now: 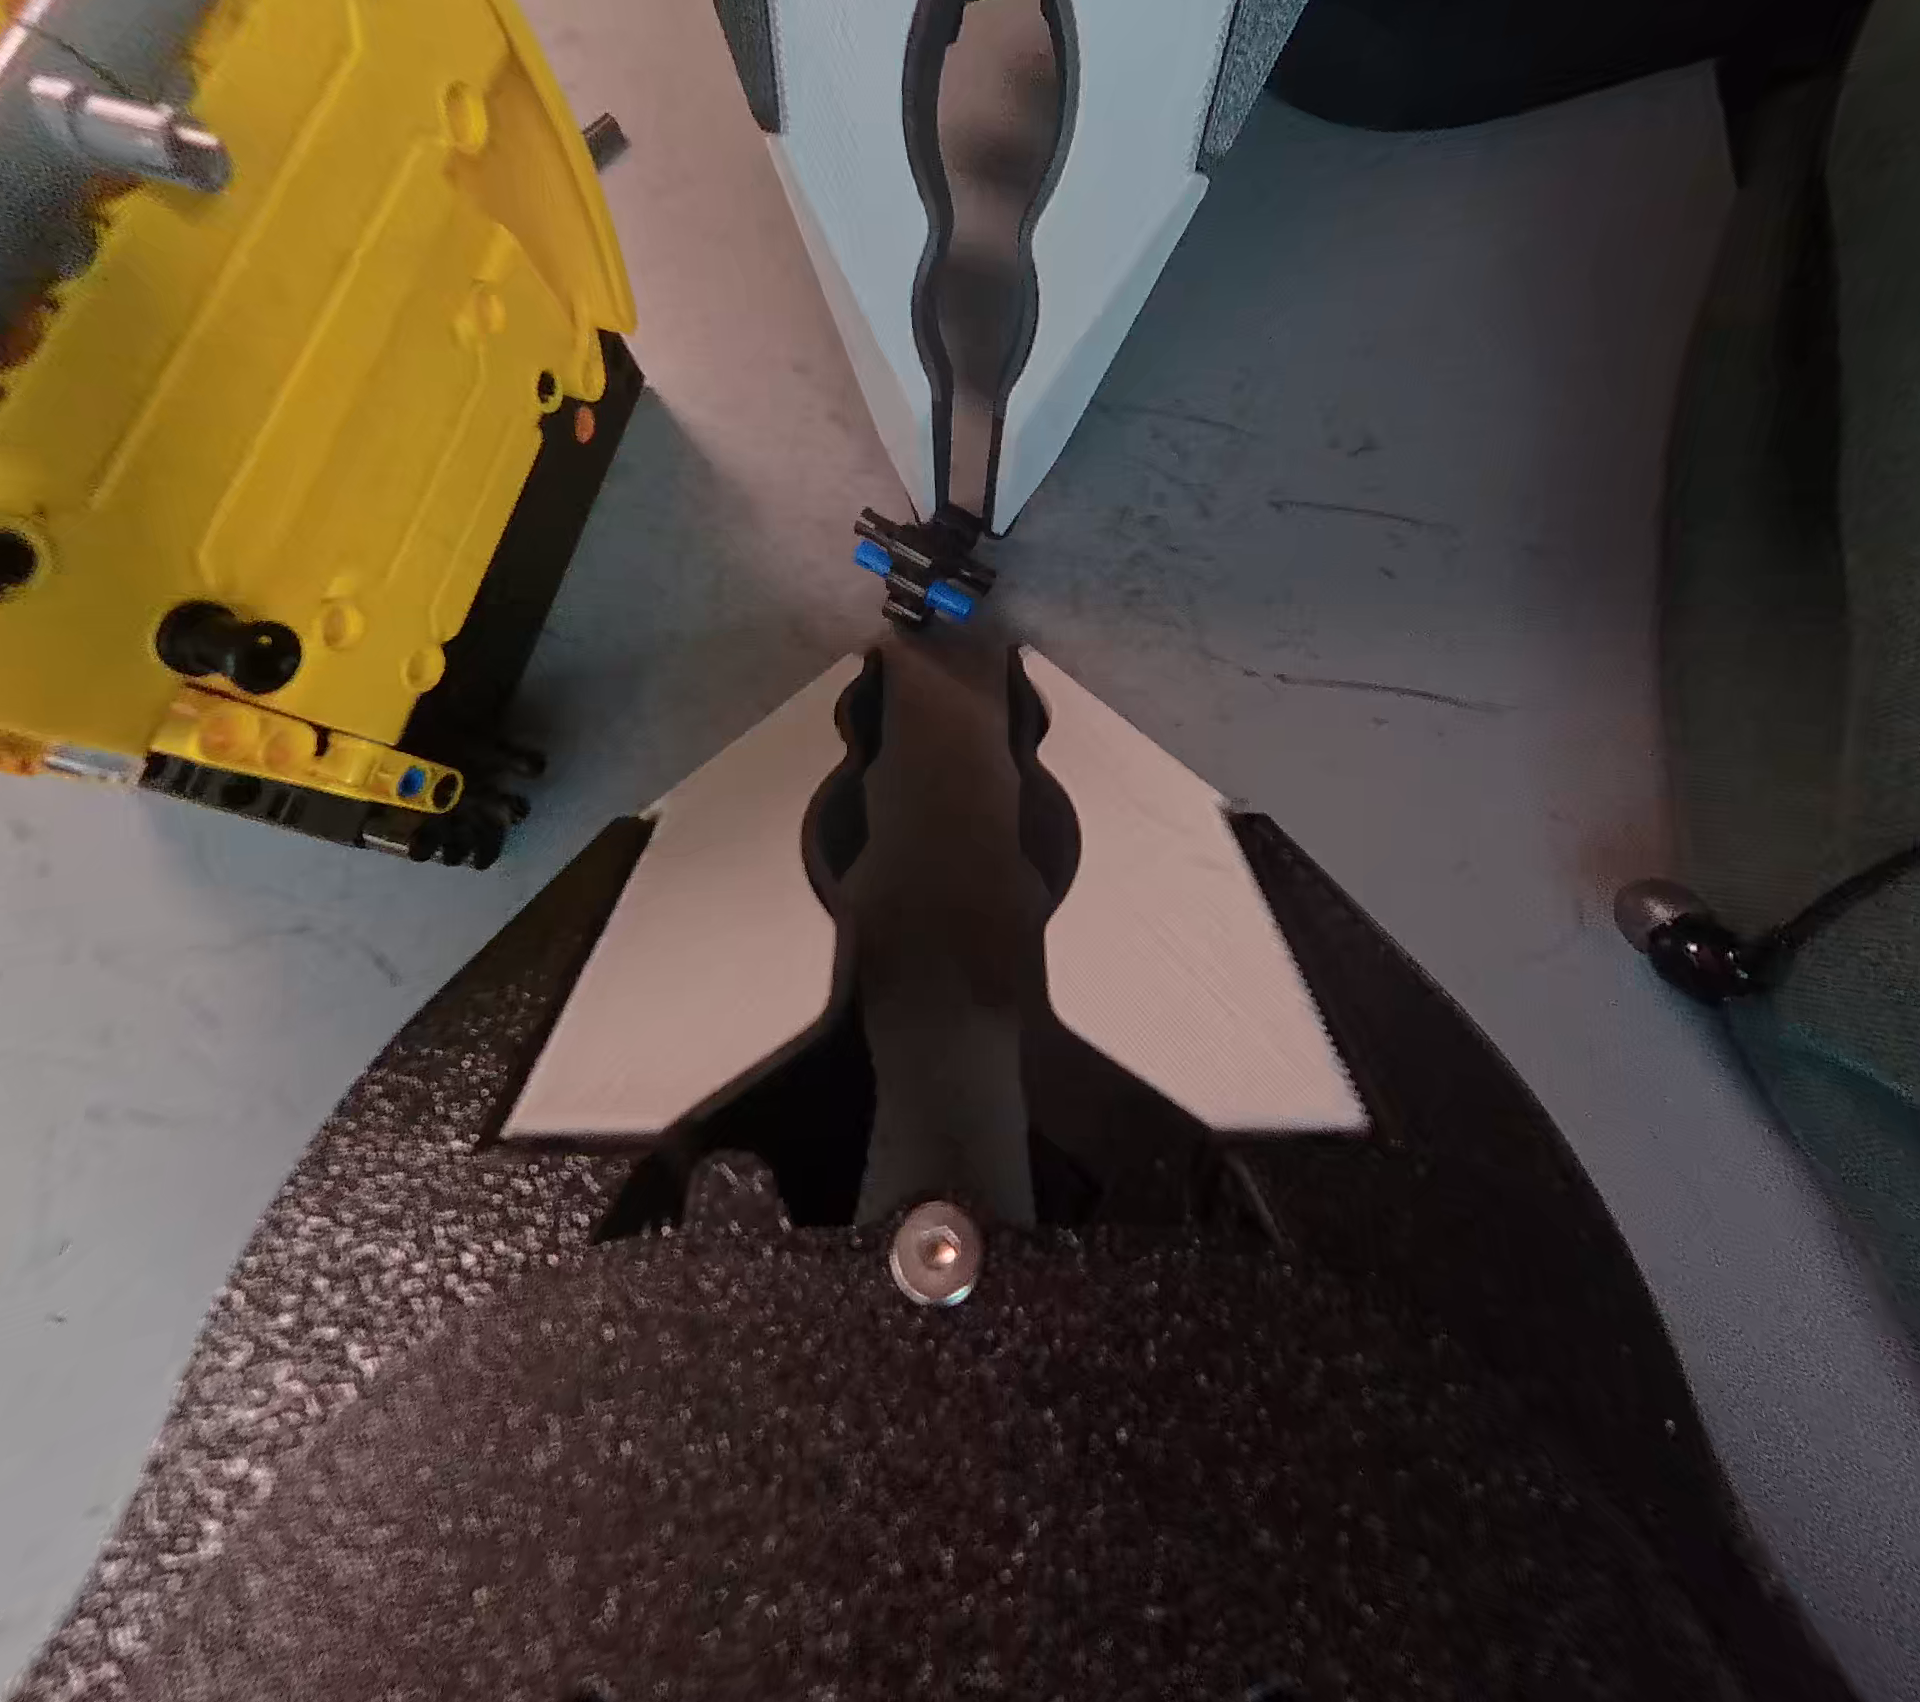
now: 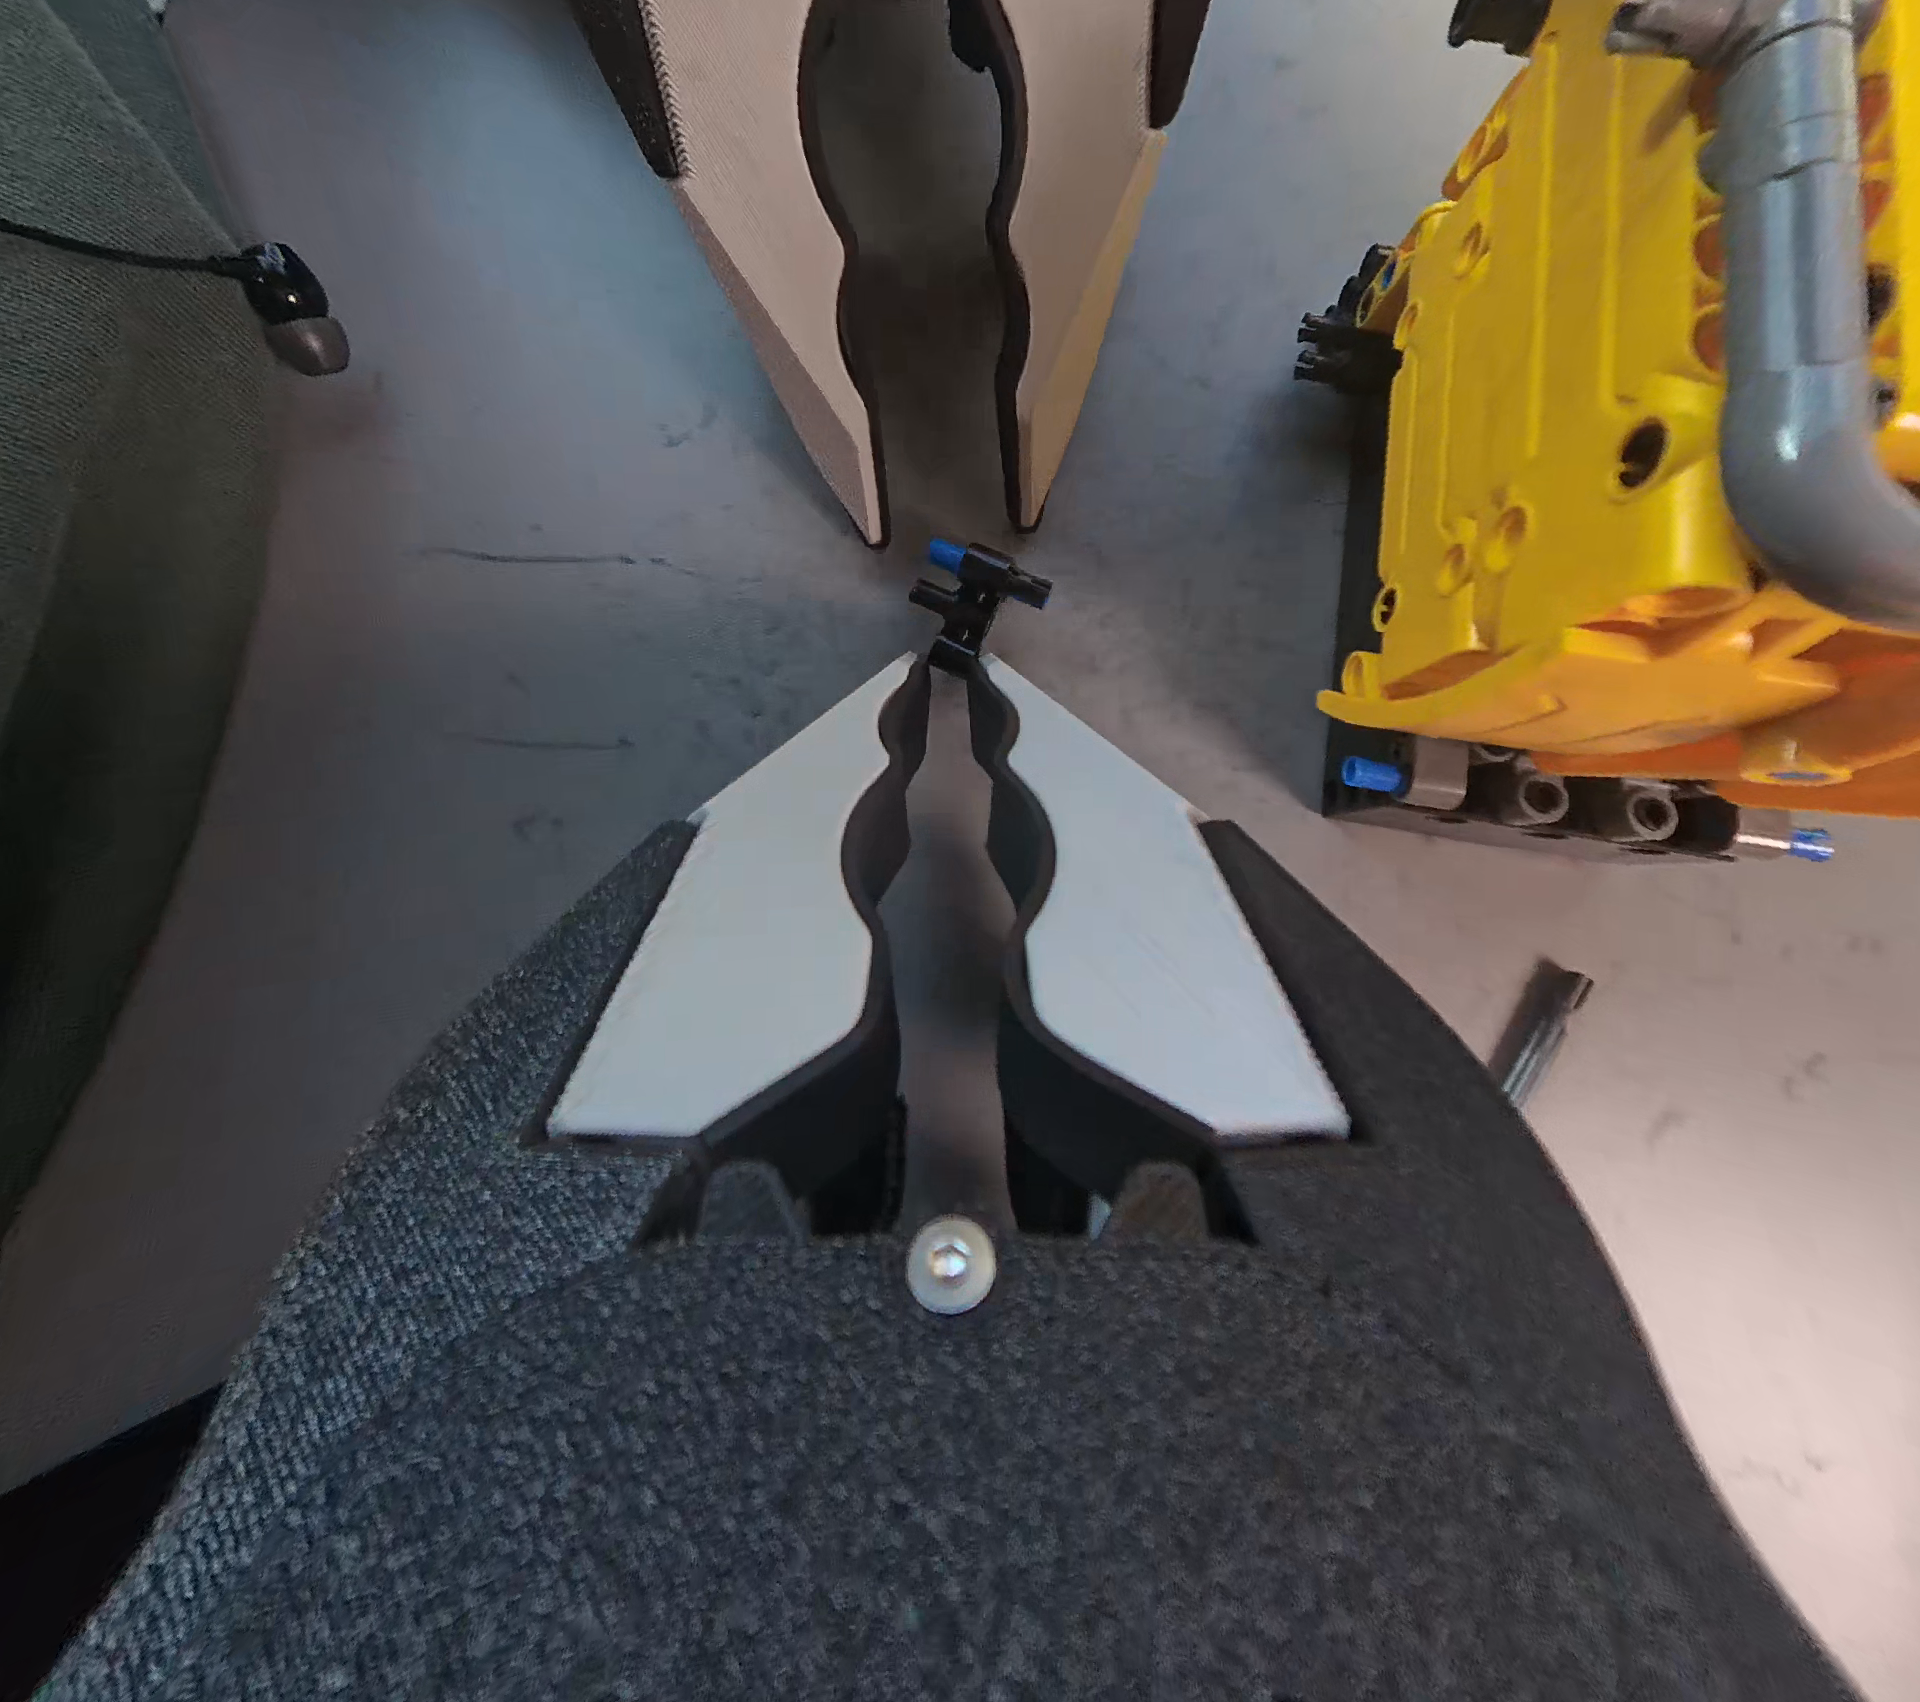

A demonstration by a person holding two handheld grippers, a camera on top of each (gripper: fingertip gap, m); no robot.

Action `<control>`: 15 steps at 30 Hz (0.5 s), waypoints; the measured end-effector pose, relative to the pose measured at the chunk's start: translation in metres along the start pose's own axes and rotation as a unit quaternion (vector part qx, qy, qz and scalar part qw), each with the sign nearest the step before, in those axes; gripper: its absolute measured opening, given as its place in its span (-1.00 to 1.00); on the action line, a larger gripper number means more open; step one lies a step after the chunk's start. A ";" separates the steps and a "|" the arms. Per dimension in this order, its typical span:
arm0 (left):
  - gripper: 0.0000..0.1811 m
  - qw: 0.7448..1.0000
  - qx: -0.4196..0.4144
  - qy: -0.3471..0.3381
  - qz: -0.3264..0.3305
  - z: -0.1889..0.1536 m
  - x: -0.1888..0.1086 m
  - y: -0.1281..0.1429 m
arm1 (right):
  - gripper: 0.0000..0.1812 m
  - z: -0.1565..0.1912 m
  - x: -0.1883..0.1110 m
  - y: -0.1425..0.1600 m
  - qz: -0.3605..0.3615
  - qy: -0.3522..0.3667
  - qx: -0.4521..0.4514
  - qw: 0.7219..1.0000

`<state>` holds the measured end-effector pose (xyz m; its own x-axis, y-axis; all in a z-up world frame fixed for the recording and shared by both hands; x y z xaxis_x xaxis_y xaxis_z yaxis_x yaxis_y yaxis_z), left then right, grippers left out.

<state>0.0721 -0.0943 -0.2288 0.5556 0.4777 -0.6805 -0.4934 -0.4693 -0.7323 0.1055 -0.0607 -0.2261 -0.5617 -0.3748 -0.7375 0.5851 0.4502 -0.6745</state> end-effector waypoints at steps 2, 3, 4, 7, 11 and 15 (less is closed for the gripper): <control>-0.75 1.000 0.003 -0.001 0.000 0.000 0.001 -0.001 | -0.92 -0.001 0.000 0.000 -0.002 0.003 -0.002 1.000; -0.76 1.000 0.006 -0.002 0.001 0.000 0.002 -0.001 | -0.92 -0.001 0.000 0.000 -0.004 0.004 -0.003 1.000; -0.79 1.000 0.010 -0.005 0.000 0.000 0.002 -0.002 | -0.92 -0.002 0.000 0.000 -0.004 0.006 -0.004 1.000; -0.85 1.000 0.026 -0.011 0.002 -0.002 0.004 -0.003 | -0.90 -0.004 -0.001 0.000 -0.007 0.014 -0.005 1.000; -0.88 1.000 0.029 -0.011 0.003 -0.003 0.004 -0.003 | -0.88 -0.004 -0.001 0.000 -0.012 0.021 -0.006 1.000; -0.89 1.000 0.027 -0.013 0.002 -0.002 0.003 -0.002 | -0.84 -0.003 -0.001 0.000 -0.012 0.027 -0.011 0.999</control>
<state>0.0766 -0.0930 -0.2293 0.5367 0.4944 -0.6838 -0.5323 -0.4304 -0.7290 0.1046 -0.0572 -0.2253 -0.6065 -0.3409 -0.7183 0.5589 0.4599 -0.6901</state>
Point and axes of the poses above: each gripper's, where its closed fingertips meet, x out along the fingers, y out of its underside, z = x × y across the jaws, the point moved 2 cm from there along -x, back along the fingers, and after that the axes turned 2 degrees about y, right-handed, at the moved point
